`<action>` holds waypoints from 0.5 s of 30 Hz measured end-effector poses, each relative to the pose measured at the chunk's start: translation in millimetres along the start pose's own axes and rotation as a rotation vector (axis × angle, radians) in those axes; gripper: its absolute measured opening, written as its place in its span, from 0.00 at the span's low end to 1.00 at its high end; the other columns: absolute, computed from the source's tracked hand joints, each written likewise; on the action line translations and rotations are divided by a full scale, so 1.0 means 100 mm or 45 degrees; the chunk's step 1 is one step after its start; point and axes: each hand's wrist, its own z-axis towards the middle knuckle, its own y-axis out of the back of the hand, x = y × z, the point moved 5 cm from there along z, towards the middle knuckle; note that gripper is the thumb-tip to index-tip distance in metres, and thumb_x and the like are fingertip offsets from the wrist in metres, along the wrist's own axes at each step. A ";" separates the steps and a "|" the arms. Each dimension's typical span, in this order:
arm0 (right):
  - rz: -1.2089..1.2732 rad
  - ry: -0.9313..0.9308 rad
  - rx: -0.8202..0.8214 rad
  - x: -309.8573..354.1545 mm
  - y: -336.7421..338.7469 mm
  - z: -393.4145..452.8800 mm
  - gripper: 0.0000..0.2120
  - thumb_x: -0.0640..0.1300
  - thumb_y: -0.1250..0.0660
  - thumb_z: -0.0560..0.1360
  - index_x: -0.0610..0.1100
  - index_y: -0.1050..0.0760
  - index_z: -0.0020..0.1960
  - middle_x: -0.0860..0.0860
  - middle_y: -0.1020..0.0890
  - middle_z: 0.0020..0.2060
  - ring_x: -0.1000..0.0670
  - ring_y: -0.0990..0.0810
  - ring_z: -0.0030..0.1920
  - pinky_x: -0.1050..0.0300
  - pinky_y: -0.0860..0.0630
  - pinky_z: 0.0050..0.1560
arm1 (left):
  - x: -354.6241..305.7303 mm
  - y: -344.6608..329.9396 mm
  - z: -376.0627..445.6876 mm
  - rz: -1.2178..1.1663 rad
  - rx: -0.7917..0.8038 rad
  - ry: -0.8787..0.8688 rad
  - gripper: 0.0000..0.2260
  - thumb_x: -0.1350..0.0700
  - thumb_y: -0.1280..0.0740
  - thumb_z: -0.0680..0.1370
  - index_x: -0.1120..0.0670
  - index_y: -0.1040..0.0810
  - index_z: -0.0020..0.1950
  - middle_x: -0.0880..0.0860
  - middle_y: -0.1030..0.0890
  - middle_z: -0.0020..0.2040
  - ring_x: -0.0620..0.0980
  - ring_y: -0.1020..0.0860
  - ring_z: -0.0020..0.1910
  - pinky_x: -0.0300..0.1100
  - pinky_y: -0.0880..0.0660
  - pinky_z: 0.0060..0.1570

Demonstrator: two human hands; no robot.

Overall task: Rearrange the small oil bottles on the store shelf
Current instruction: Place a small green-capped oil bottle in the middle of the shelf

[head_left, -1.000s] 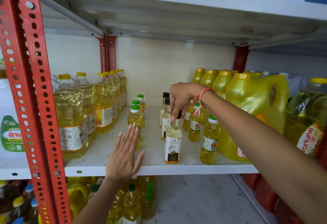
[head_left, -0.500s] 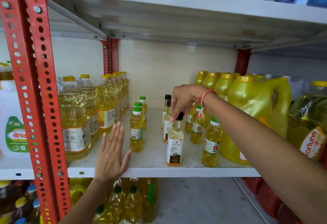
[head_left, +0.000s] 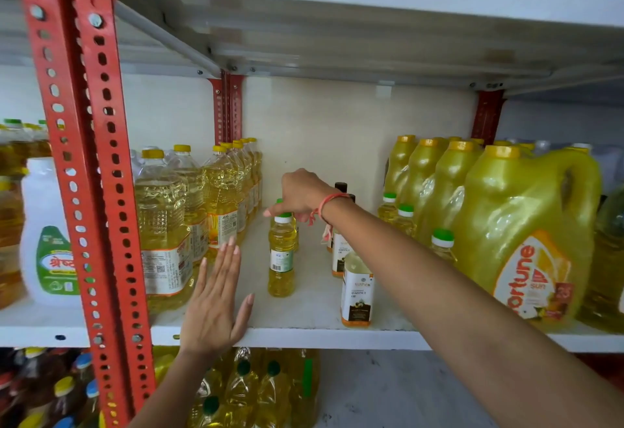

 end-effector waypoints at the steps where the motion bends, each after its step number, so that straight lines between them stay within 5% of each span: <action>1: -0.009 0.002 -0.003 0.02 0.00 0.04 0.24 0.57 0.28 0.69 0.44 0.34 0.27 0.49 0.28 0.23 0.49 0.25 0.29 0.55 0.22 0.41 | 0.00 0.00 0.00 -0.001 -0.006 0.000 0.32 0.43 0.53 0.82 0.61 0.51 0.80 0.58 0.51 0.82 0.56 0.49 0.80 0.52 0.58 0.78; 6: -0.007 -0.006 0.193 0.06 -0.02 0.13 0.17 0.48 0.25 0.70 0.39 0.28 0.31 0.56 0.30 0.08 0.54 0.25 0.24 0.61 0.28 0.27 | 0.01 0.00 0.00 0.001 -0.016 0.010 0.32 0.43 0.53 0.82 0.61 0.51 0.80 0.58 0.50 0.82 0.56 0.49 0.80 0.53 0.58 0.78; 8: 0.024 0.007 0.247 0.07 0.01 0.11 0.11 0.44 0.25 0.70 0.36 0.20 0.42 0.54 0.22 0.16 0.55 0.24 0.24 0.60 0.20 0.35 | 0.01 0.00 -0.01 -0.003 -0.012 0.014 0.32 0.43 0.53 0.82 0.60 0.52 0.80 0.58 0.50 0.82 0.56 0.49 0.80 0.53 0.59 0.78; 11: 0.031 0.045 0.312 0.12 0.05 0.05 0.16 0.41 0.26 0.71 0.37 0.19 0.57 0.51 0.18 0.34 0.56 0.24 0.26 0.55 0.19 0.53 | 0.01 0.00 -0.01 0.002 -0.008 0.017 0.32 0.43 0.54 0.82 0.61 0.51 0.80 0.58 0.50 0.82 0.56 0.49 0.80 0.53 0.59 0.78; 15: 0.100 0.035 0.362 0.14 0.05 0.00 0.20 0.39 0.26 0.71 0.37 0.21 0.61 0.48 0.16 0.42 0.55 0.23 0.29 0.54 0.21 0.57 | 0.00 0.00 -0.01 0.001 -0.014 0.030 0.32 0.43 0.54 0.82 0.61 0.51 0.80 0.59 0.49 0.81 0.56 0.49 0.80 0.53 0.58 0.78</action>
